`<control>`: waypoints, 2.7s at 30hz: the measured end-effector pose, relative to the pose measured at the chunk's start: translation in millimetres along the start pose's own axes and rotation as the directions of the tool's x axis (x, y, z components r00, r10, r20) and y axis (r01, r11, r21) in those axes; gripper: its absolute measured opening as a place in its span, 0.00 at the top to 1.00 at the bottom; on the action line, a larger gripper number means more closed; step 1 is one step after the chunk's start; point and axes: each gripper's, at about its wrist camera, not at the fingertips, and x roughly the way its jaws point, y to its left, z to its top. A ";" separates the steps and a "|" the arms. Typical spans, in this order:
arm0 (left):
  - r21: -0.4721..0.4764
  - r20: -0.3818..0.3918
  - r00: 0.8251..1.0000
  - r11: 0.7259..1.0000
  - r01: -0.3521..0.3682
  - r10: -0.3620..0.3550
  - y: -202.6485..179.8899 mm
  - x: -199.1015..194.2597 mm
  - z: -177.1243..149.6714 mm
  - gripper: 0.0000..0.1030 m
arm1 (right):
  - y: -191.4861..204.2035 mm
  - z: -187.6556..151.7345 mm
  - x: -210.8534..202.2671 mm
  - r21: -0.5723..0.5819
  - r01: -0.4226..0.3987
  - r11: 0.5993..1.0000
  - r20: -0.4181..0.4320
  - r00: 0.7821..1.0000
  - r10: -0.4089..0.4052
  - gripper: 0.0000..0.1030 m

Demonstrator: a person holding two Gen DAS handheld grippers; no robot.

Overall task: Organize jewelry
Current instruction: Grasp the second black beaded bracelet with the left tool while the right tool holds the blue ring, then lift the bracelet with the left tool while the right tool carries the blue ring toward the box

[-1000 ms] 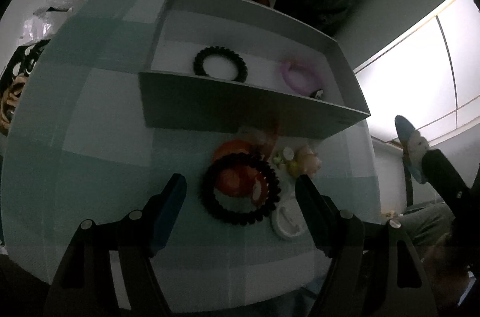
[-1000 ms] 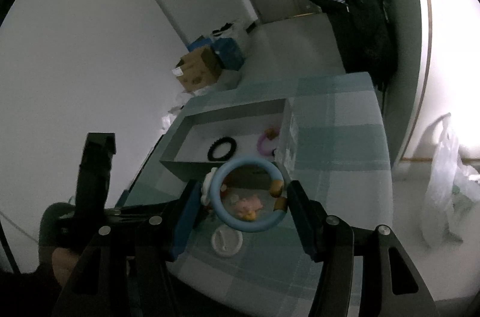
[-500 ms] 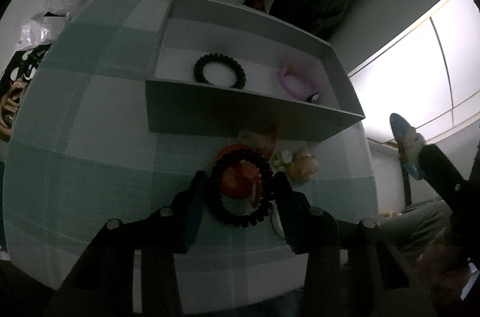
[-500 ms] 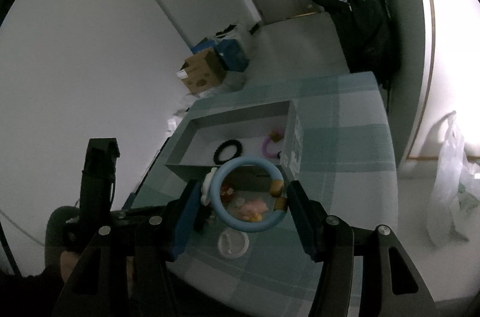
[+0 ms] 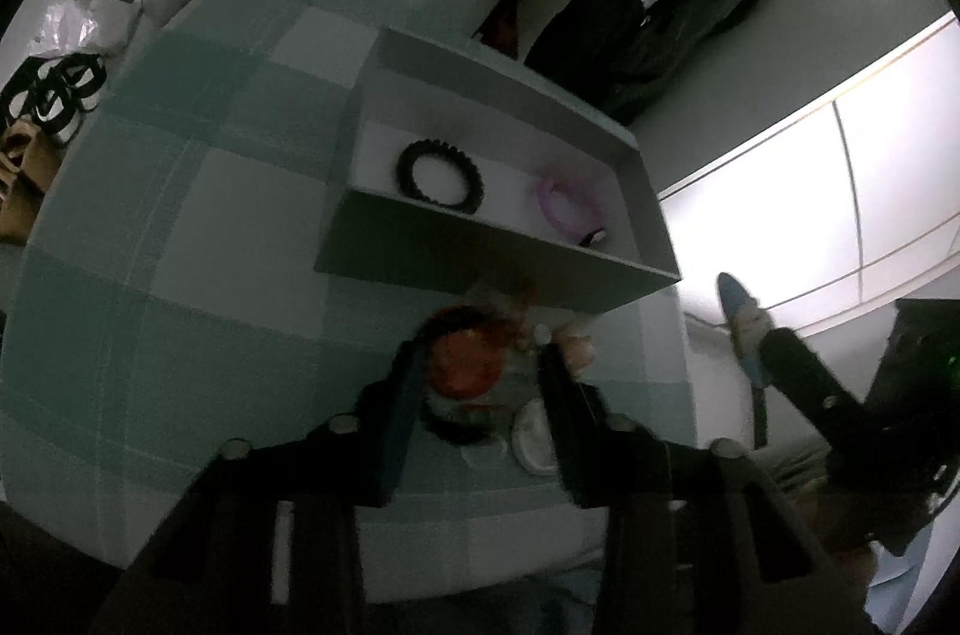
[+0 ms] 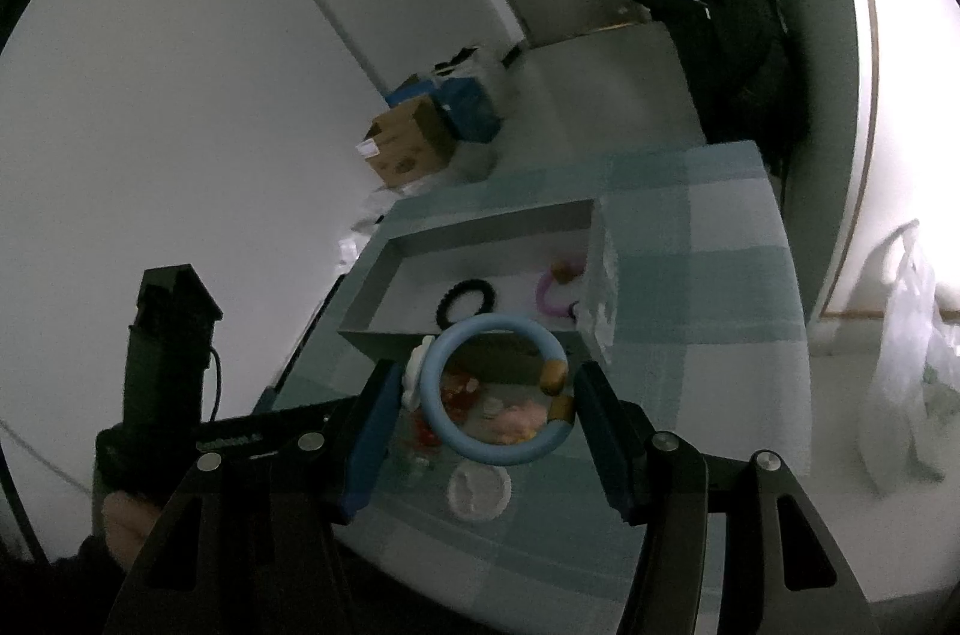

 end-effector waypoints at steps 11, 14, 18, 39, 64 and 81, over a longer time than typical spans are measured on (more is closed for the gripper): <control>-0.013 0.015 1.000 1.000 -0.015 0.015 -4.2 -4.8 2.8 0.79 | 4.8 2.4 7.0 -0.005 -0.008 1.000 -0.005 1.000 0.008 0.43; -0.027 0.034 0.995 0.996 -0.091 0.092 -0.6 -5.8 4.3 0.79 | 6.8 3.7 8.4 -0.008 -0.014 1.000 -0.007 1.000 0.014 0.43; -0.009 -0.025 0.992 0.992 -0.123 0.123 0.5 7.6 5.6 0.64 | 9.5 4.9 10.3 -0.010 -0.024 1.000 -0.012 1.000 0.024 0.43; 0.247 -0.013 0.942 0.914 -0.321 0.334 -33.3 52.5 -1.1 0.63 | 5.4 6.7 8.8 0.003 -0.037 0.999 -0.002 0.999 0.037 0.43; 0.138 0.110 0.965 0.958 -0.252 0.238 -23.0 -9.2 5.5 0.92 | 21.3 9.2 13.9 -0.022 -0.024 0.999 0.018 1.000 0.025 0.43; 0.220 -0.021 0.902 0.882 -0.416 0.431 -22.5 55.3 14.0 0.77 | 20.3 11.8 8.7 -0.016 -0.053 0.998 0.033 0.998 0.053 0.43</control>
